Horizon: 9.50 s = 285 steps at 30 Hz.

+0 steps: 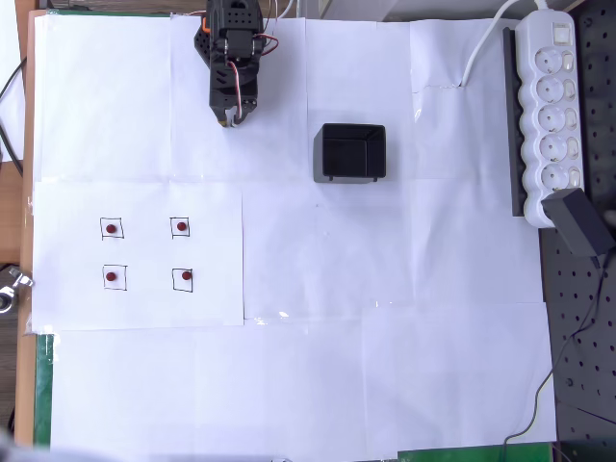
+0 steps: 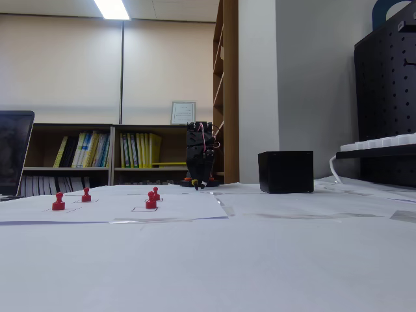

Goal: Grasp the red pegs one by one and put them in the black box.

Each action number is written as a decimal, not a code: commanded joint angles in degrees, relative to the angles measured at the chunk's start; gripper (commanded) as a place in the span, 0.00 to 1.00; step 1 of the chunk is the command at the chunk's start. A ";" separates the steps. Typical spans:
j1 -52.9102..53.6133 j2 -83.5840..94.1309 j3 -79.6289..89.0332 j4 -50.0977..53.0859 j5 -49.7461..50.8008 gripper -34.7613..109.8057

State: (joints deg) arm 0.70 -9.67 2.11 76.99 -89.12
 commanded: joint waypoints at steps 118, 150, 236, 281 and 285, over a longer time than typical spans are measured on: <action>16.44 121.46 36.91 -127.71 0.70 0.31; -18.02 86.84 99.14 19.69 -20.13 0.24; 12.74 131.04 73.74 -101.34 -4.13 0.36; 6.68 112.76 95.71 -21.09 -1.41 0.24; -2.02 109.60 112.85 10.28 -9.76 0.24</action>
State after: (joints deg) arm 4.22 108.90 98.26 49.48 -93.78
